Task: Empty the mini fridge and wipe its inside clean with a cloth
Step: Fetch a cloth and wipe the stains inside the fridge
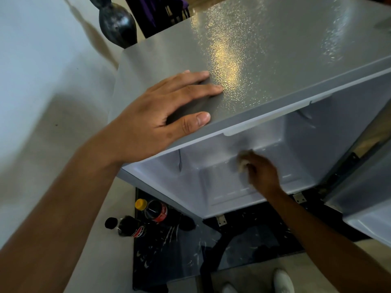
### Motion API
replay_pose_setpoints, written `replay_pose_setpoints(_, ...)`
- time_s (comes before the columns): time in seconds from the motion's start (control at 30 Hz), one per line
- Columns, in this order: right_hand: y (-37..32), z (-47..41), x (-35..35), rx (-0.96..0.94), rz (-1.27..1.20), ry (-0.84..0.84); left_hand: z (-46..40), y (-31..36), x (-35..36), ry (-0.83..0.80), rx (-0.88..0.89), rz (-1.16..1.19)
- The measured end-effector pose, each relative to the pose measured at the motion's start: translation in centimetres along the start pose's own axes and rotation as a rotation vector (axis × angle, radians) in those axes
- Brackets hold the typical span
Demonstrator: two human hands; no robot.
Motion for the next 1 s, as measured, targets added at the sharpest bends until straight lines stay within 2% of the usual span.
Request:
replay_pose_setpoints(0.1,3.7,-1.7,-2.4,0.086,0.262,0.102,0.0,0.0,0.0,-0.001,0.003,-0.002)
replay_pose_setpoints(0.2,6.1,-1.3,-2.9,0.157,0.485,-0.004,0.0,0.1,0.0,0.001,0.004,0.008)
replay_pose_setpoints(0.27,5.9,-1.0,-2.0,0.187,0.551,-0.073,0.0,0.0,0.0,0.001,0.002,0.011)
replay_pose_setpoints(0.4,3.2,0.1,1.5,0.087,0.386,-0.156,-0.1,-0.1,0.1,-0.001,0.001,0.006)
replay_pose_setpoints(0.7,-3.1,3.2,8.2,-0.06,0.297,-0.263,0.0,0.1,0.0,0.002,-0.006,0.014)
replay_pose_setpoints(0.9,-4.1,5.4,9.3,0.016,0.19,-0.381,0.0,0.1,0.0,0.011,0.007,0.022)
replay_pose_setpoints(1.0,-4.2,5.6,8.5,0.26,0.085,-0.377,0.0,-0.1,0.1,0.013,0.01,0.015)
Point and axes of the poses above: each hand's wrist, its own z-axis away from the middle knuckle, its own x-axis out of the palm, y = z × x, the point moved 1 cm from there along -z, towards the middle knuckle, and after that the axes turned 2 degrees about -x, right-handed, at the moved point
